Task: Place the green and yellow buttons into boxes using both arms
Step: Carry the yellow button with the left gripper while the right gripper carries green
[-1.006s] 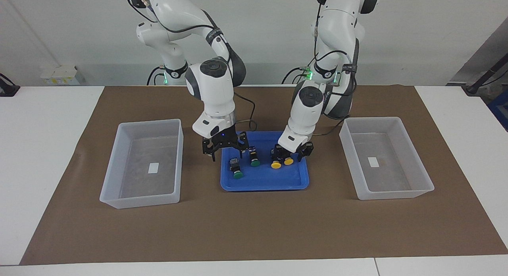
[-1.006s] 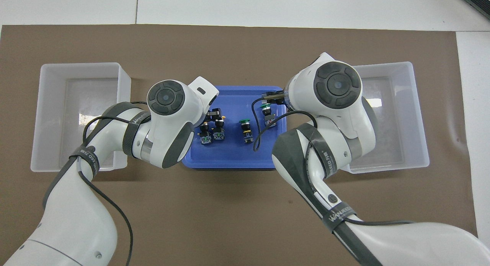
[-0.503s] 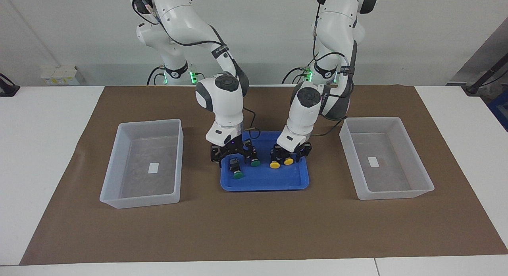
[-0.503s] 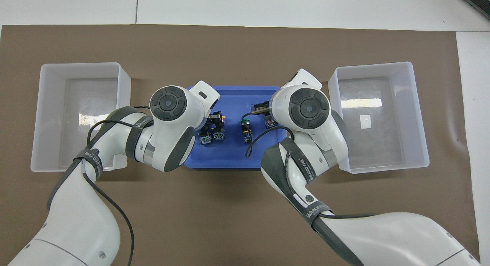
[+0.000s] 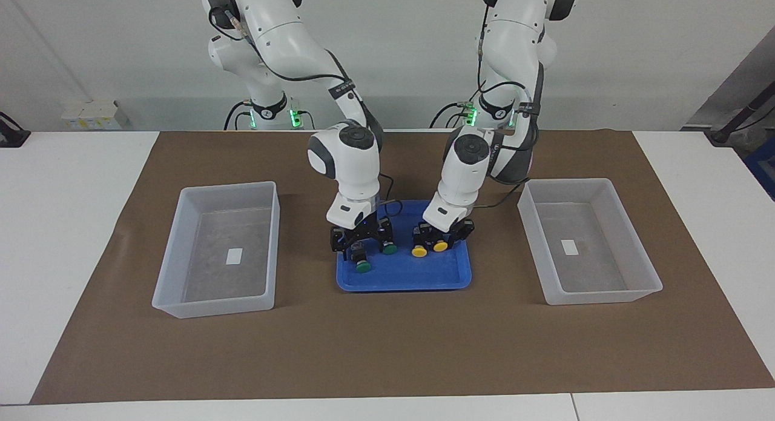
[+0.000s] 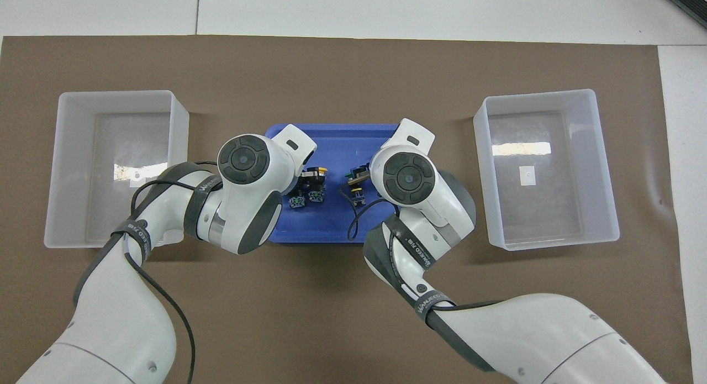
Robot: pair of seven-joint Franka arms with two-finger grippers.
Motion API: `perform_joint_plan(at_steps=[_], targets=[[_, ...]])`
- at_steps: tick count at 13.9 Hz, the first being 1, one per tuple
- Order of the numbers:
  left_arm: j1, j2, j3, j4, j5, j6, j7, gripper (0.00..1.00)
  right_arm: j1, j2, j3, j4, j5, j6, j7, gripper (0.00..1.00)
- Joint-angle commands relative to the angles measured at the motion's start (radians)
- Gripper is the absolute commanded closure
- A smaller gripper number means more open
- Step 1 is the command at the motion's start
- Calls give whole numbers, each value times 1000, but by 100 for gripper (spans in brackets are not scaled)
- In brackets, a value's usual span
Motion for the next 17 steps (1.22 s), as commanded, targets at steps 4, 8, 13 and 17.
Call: perform_joint_plan(at_steps=[4,8,13,17], targets=[[-16,-30,14,-26,-13,10,-7,95,-2,-17,-2,-41,-36,31,14,35],[-6,-21,16,51,-12,-54,-5,100,-2,-26,-2,-43,-62,25,11,87],[45,-30,19,204,-10,-235,9,100,-41,-147,-2,-44,-59,-88,16,100],[115,-42,28,278,-3,-336,45,100,-128,-284,0,-63,-45,-225,-30,100]])
